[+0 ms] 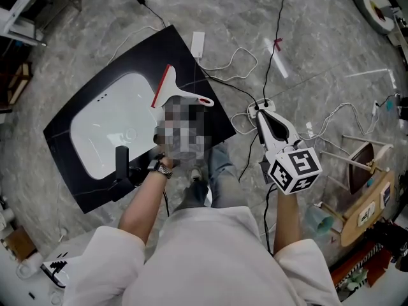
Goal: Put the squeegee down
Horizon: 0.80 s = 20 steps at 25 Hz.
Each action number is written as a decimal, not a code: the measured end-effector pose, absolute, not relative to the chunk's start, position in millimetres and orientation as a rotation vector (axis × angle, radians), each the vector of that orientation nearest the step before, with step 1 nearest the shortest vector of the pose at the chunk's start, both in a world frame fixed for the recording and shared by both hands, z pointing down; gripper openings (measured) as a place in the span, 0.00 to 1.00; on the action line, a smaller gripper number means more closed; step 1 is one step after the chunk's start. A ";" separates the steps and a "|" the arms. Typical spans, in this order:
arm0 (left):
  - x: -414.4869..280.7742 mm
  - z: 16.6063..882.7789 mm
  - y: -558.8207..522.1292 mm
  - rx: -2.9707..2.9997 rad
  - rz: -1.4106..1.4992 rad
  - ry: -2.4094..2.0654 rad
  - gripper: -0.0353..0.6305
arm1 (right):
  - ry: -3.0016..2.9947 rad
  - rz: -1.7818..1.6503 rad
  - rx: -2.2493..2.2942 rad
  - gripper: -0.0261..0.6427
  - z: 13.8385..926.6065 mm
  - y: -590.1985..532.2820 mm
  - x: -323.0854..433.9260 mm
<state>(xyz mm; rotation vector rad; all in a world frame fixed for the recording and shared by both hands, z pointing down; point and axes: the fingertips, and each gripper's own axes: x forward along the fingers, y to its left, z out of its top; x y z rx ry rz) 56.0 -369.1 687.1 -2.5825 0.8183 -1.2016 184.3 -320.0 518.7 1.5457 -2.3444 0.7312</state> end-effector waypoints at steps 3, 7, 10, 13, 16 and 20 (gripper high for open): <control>56.7 693.8 -365.7 -2.612 -1.230 0.803 0.22 | -2.343 0.728 1.553 0.05 518.2 -319.2 186.3; 61.1 695.8 -358.3 -2.655 -1.228 0.766 0.22 | -2.340 0.732 1.550 0.05 517.9 -315.1 187.4; 62.8 693.9 -355.4 -2.689 -1.216 0.760 0.22 | -2.340 0.732 1.550 0.05 517.0 -313.0 187.6; 61.3 689.3 -353.1 -2.747 -1.185 0.787 0.22 | -2.342 0.728 1.548 0.05 514.9 -311.1 187.2; 60.8 681.1 -351.1 -2.791 -1.144 0.814 0.22 | -2.347 0.716 1.552 0.05 510.1 -309.4 187.9; 56.9 664.0 -345.8 -2.811 -1.089 0.851 0.22 | -2.355 0.694 1.560 0.05 502.4 -303.0 186.7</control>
